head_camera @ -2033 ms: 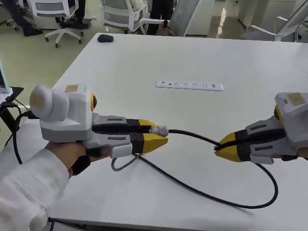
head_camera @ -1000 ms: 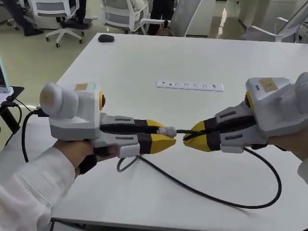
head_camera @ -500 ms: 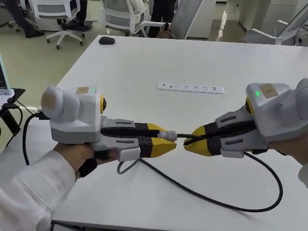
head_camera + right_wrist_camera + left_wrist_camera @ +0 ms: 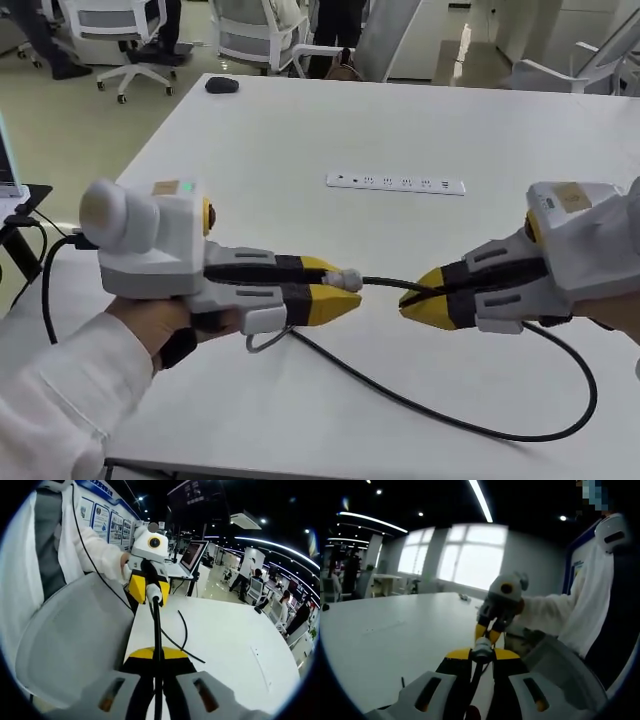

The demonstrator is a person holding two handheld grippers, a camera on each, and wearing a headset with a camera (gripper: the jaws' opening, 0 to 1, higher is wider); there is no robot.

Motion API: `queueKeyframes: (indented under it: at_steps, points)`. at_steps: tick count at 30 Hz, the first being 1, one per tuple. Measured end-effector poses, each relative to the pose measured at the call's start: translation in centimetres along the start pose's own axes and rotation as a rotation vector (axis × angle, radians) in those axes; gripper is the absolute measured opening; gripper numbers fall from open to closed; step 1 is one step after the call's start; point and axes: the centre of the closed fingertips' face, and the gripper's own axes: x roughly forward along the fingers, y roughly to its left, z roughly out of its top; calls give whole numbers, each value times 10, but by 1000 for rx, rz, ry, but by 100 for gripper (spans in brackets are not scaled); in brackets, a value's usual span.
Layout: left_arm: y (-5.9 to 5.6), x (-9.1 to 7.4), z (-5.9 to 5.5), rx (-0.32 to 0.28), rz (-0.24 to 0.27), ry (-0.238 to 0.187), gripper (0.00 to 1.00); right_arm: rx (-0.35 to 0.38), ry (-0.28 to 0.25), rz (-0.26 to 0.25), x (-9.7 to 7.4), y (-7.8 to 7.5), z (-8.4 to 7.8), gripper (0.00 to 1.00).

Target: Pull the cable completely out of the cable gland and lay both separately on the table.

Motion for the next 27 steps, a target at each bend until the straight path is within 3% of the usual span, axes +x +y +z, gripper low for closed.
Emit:
queueKeyframes:
  at_steps: [14, 27]
  points:
    - [2, -3, -1, -2, 10, 1, 16, 59, 31, -29, -11, -1, -30, 1]
    - [5, -7, 1, -9, 22, -9, 16, 81, 47, -49, -15, -1, -36, 2]
